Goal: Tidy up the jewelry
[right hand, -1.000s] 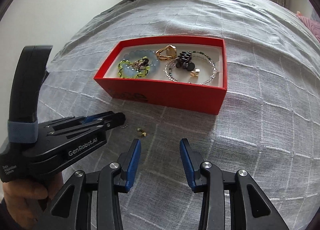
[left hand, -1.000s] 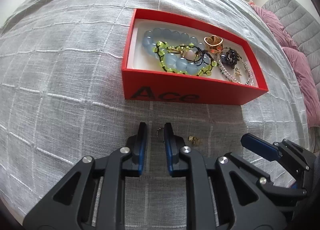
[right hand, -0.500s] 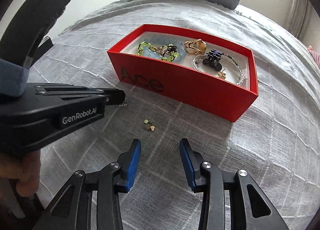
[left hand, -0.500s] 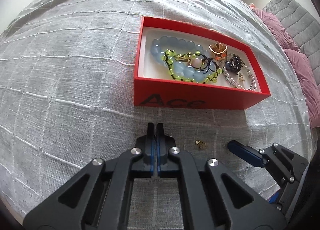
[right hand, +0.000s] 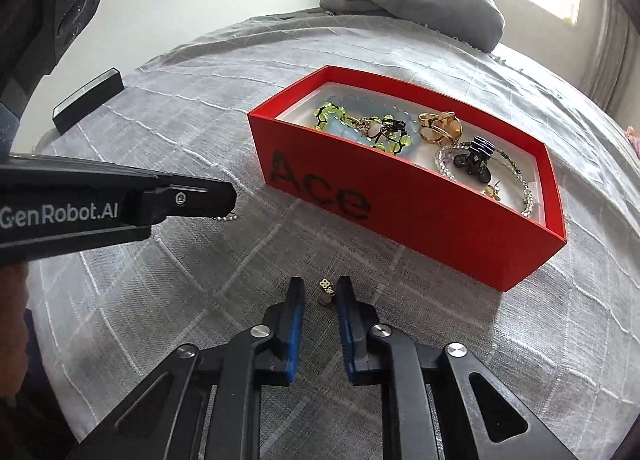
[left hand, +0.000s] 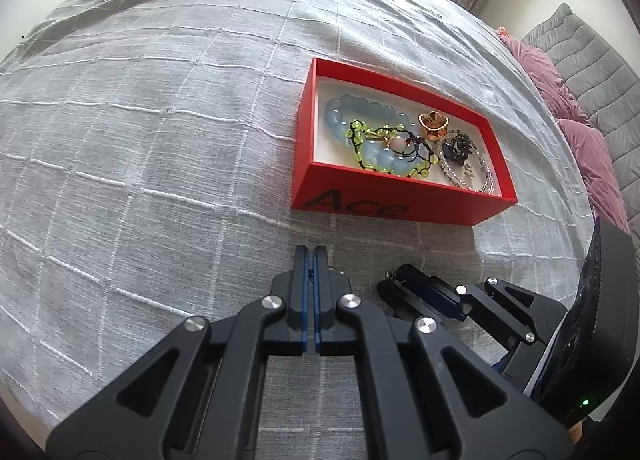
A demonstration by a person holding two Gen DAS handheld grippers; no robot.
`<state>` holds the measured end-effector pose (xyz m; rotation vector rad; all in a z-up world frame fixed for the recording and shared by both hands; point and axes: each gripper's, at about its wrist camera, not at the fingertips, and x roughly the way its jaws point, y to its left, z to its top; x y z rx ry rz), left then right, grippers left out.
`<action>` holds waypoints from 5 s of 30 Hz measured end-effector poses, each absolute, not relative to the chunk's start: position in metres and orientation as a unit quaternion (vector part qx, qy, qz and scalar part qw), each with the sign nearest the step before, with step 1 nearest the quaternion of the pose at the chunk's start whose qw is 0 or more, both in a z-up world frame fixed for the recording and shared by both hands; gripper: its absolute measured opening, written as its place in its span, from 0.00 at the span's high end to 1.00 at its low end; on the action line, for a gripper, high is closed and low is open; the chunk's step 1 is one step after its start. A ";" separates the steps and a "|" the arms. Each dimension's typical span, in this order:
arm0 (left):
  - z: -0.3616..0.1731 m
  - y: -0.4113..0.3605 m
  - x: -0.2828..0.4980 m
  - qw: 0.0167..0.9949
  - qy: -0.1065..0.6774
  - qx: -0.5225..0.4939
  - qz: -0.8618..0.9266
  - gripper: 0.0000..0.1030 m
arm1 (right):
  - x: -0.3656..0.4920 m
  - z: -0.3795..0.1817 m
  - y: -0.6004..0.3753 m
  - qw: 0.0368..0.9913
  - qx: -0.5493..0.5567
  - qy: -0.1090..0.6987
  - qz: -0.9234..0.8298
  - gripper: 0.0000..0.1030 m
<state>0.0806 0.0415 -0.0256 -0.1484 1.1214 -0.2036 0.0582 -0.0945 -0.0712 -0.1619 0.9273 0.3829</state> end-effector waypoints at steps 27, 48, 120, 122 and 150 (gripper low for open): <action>0.025 0.018 0.089 0.867 0.467 -0.089 -0.153 0.98 | 0.061 0.018 -0.167 0.891 0.067 0.411 0.180 0.92; -0.001 -0.040 0.137 0.849 0.484 -0.113 -0.180 0.97 | 0.114 0.005 -0.205 0.882 0.139 0.427 0.140 0.89; 0.042 0.005 -0.005 0.917 0.397 0.042 -0.012 0.01 | -0.028 0.047 -0.167 0.922 0.035 0.378 0.072 0.00; 0.042 0.005 -0.005 0.917 0.398 0.042 -0.013 0.01 | -0.028 0.047 -0.168 0.922 0.035 0.378 0.072 0.00; 0.041 0.006 -0.006 0.916 0.399 0.042 -0.011 0.01 | -0.026 0.044 -0.168 0.920 0.039 0.382 0.075 0.00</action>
